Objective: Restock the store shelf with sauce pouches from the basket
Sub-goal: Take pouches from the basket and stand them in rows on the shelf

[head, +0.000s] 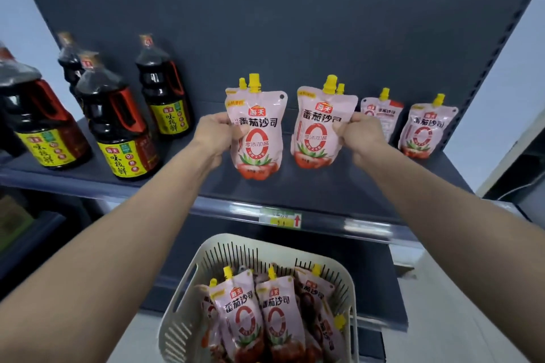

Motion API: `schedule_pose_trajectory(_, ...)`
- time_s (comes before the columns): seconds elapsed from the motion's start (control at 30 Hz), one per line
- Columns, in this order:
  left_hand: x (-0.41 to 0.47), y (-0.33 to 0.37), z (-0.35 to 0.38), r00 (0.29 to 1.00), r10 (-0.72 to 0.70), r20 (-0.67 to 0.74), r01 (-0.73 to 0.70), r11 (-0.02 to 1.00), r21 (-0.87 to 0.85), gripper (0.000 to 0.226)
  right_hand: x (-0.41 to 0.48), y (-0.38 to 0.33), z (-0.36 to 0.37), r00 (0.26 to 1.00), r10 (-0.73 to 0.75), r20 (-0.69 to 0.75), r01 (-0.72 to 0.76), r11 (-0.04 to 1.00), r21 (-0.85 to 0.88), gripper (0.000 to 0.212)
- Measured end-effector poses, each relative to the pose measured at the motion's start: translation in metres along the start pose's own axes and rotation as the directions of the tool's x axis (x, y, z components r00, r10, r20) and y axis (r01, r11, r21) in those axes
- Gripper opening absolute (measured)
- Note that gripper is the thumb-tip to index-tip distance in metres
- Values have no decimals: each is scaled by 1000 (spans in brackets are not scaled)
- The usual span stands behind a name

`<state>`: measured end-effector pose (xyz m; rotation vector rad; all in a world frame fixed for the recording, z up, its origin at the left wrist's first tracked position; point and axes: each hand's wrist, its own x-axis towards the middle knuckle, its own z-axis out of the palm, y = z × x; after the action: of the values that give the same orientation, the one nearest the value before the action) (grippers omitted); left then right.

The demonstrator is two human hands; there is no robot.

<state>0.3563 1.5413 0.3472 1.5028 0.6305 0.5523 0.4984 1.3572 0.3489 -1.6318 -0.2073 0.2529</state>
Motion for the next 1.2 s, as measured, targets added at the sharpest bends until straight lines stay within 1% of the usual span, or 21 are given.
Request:
schedule_pose_trajectory(0.17,33,-4,8,994,30,-103,-30,1000,7,21,53,0,14,999,-36,41,36,999,-3,23)
schedule_pose_trajectory(0.3,55,-17,5,984,38,-171,-26,997,75,16,92,15,32,996,-64,55,67,997,-50,19)
schedule_pose_trajectory(0.47,75,-34,-13,978,10,-211,6,997,75,15,121,32,62,998,-31,50,37,991,-127,18)
schedule_pose_trajectory(0.63,101,-45,-23,984,-22,-179,24,1000,11,15,140,42,85,1000,11,22,-8,994,-109,20)
schedule_pose_trajectory(0.8,125,-49,-23,992,-20,-128,22,1000,15,14,160,51,103,999,51,-17,-53,992,-119,22)
schedule_pose_trajectory(1.1,159,-64,-30,996,-41,-83,39,999,-16,20,193,62,122,996,44,-83,-53,992,-118,23)
schedule_pose_trajectory(1.2,166,-68,-33,997,-51,-66,48,998,-42,21,199,64,126,997,50,-67,-57,993,-105,23)
